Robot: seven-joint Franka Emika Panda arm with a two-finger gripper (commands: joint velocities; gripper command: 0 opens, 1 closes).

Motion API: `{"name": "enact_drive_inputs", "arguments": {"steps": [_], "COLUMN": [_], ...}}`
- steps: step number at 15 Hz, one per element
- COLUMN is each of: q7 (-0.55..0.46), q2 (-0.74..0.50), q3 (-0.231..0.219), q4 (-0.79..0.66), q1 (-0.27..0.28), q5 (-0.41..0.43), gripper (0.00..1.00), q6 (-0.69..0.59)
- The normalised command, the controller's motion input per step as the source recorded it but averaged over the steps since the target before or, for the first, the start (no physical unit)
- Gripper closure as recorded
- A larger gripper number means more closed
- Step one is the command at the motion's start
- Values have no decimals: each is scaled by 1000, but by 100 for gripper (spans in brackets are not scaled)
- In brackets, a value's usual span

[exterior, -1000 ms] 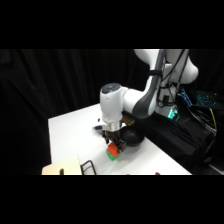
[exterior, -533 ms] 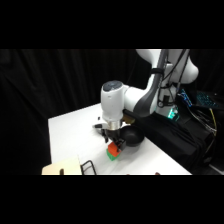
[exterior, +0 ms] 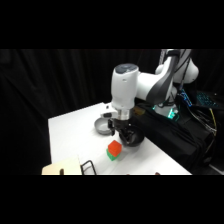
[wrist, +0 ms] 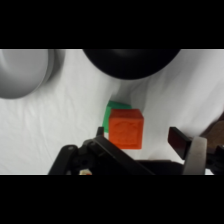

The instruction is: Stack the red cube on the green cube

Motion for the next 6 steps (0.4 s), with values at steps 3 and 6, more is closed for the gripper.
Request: {"name": "enact_drive_inputs", "arguments": {"steps": [3,6], "q7": [273,131], "q2": [-779,-555], "q3": [169,149], "q4": [-392,-188], "q1": [86,8], "q5": [-10,94], "gripper": [0,0], "q6": [-357,-301]}}
